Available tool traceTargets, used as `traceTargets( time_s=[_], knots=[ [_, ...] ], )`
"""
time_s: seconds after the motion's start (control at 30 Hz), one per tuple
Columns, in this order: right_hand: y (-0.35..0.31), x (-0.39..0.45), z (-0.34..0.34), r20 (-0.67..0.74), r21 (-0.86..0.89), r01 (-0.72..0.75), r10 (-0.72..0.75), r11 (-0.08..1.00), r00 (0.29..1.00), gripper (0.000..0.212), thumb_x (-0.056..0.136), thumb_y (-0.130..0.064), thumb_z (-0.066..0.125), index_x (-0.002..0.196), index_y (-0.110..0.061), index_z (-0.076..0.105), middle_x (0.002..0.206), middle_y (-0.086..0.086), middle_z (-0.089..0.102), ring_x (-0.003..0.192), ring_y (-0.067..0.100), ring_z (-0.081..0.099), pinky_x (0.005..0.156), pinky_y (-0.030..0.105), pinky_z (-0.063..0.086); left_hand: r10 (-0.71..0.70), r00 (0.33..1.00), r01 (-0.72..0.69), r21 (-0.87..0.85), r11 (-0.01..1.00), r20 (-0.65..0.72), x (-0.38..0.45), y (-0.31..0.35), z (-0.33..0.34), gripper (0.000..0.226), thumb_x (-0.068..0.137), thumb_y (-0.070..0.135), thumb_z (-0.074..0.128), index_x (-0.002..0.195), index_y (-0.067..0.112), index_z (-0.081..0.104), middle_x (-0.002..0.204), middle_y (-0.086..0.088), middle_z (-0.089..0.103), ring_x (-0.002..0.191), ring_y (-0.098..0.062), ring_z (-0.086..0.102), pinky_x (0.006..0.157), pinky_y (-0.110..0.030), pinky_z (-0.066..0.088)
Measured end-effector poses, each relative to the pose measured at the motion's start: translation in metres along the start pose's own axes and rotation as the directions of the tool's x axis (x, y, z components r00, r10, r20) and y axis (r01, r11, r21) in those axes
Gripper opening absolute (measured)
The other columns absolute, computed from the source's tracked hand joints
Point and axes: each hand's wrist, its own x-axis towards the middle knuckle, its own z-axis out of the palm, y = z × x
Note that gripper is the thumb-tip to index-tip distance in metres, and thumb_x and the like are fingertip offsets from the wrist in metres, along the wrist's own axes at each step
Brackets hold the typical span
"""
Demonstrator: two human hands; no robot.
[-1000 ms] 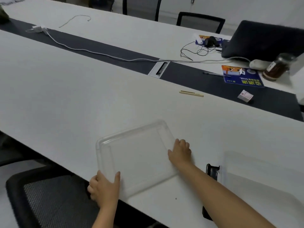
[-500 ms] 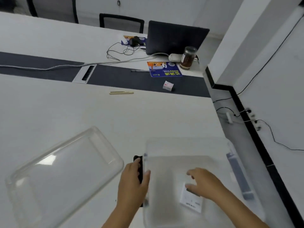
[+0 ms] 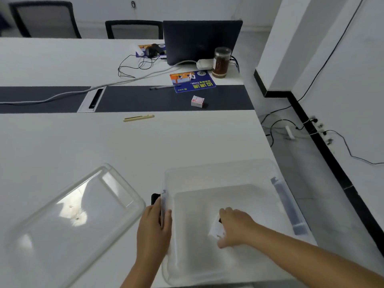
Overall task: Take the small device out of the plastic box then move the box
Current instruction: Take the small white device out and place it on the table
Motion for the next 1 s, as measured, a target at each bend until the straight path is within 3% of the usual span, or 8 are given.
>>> traceTargets(
  time_s=[0.07, 0.17, 0.23, 0.3, 0.47, 0.57, 0.77, 1.0],
  knots=[
    [0.008, -0.005, -0.014, -0.125, 0.307, 0.050, -0.011, 0.951, 0.992, 0.048, 0.068, -0.035, 0.066, 0.105, -0.015, 0.042, 0.107, 0.005, 0.048, 0.093, 0.021, 0.049, 0.072, 0.029, 0.038, -0.020, 1.000, 0.019, 0.058, 0.998, 0.009, -0.001, 0.004, -0.002, 0.041, 0.087, 0.017, 0.048, 0.127, 0.011, 0.045, 0.095, -0.007, 0.055, 0.084, -0.018, 0.048, 0.069, -0.023, 0.035],
    [0.016, -0.015, -0.032, -0.270, 0.715, 0.200, 0.000, 0.670, 0.963, 0.044, 0.063, -0.030, 0.070, 0.098, -0.023, 0.044, 0.097, -0.004, 0.048, 0.092, 0.014, 0.049, 0.071, 0.021, 0.041, 0.025, 0.998, -0.017, 0.114, 0.993, -0.066, -0.001, 0.013, -0.005, 0.048, 0.081, 0.018, 0.058, 0.126, 0.006, 0.047, 0.118, -0.015, 0.054, 0.108, -0.027, 0.048, 0.089, -0.029, 0.036],
    [0.015, -0.025, -0.042, -0.369, 0.832, 0.344, -0.028, 0.436, 0.929, 0.042, 0.048, -0.035, 0.066, 0.086, -0.025, 0.051, 0.089, -0.006, 0.054, 0.087, 0.011, 0.053, 0.064, 0.013, 0.047, 0.139, 0.989, -0.138, 0.021, 0.990, -0.059, -0.002, 0.025, -0.011, 0.053, 0.073, 0.038, 0.059, 0.121, 0.016, 0.052, 0.115, -0.003, 0.055, 0.107, -0.015, 0.050, 0.088, -0.022, 0.037],
    [0.012, -0.035, -0.053, -0.433, 0.854, 0.434, -0.071, 0.287, 0.899, 0.045, 0.043, -0.035, 0.062, 0.086, -0.023, 0.057, 0.090, -0.003, 0.059, 0.084, 0.006, 0.058, 0.062, 0.013, 0.049, 0.177, 0.983, -0.163, -0.189, 0.968, 0.059, -0.002, 0.046, -0.018, 0.047, 0.062, 0.054, 0.052, 0.108, 0.042, 0.050, 0.109, 0.018, 0.053, 0.102, 0.001, 0.053, 0.080, -0.010, 0.043],
    [0.003, -0.055, -0.078, -0.456, 0.841, 0.495, -0.209, 0.219, 0.865, 0.052, 0.043, -0.034, 0.068, 0.094, -0.024, 0.062, 0.101, 0.003, 0.063, 0.078, 0.004, 0.068, 0.065, 0.019, 0.053, 0.252, 0.942, -0.099, -0.536, 0.838, 0.222, 0.008, 0.077, -0.023, 0.048, 0.050, 0.039, 0.068, 0.096, 0.046, 0.056, 0.117, 0.012, 0.057, 0.100, 0.005, 0.058, 0.071, -0.019, 0.053],
    [0.000, -0.059, -0.085, -0.474, 0.830, 0.518, -0.228, 0.207, 0.851, 0.050, 0.042, -0.033, 0.071, 0.092, -0.028, 0.063, 0.100, -0.003, 0.065, 0.081, 0.004, 0.067, 0.066, 0.020, 0.052, 0.242, 0.947, -0.072, -0.594, 0.801, 0.211, 0.015, 0.081, -0.023, 0.050, 0.047, 0.034, 0.071, 0.096, 0.039, 0.060, 0.115, 0.005, 0.062, 0.095, -0.003, 0.064, 0.067, -0.026, 0.056],
    [-0.005, -0.061, -0.097, -0.553, 0.746, 0.603, -0.241, 0.284, 0.798, 0.037, 0.044, -0.032, 0.074, 0.080, -0.036, 0.066, 0.102, -0.007, 0.063, 0.091, -0.002, 0.062, 0.069, 0.017, 0.050, 0.206, 0.949, 0.025, -0.710, 0.704, 0.238, 0.027, 0.077, -0.027, 0.057, 0.041, 0.017, 0.075, 0.097, 0.020, 0.065, 0.092, -0.008, 0.074, 0.074, -0.015, 0.069, 0.056, -0.022, 0.052],
    [-0.007, -0.053, -0.101, -0.538, 0.781, 0.582, -0.228, 0.227, 0.812, 0.033, 0.041, -0.029, 0.075, 0.074, -0.034, 0.072, 0.094, -0.004, 0.068, 0.083, 0.004, 0.065, 0.068, 0.020, 0.052, 0.210, 0.947, 0.068, -0.789, 0.611, 0.245, 0.034, 0.070, -0.030, 0.056, 0.046, 0.010, 0.073, 0.102, 0.012, 0.066, 0.102, -0.014, 0.072, 0.084, -0.023, 0.069, 0.066, -0.025, 0.055]
  ],
)
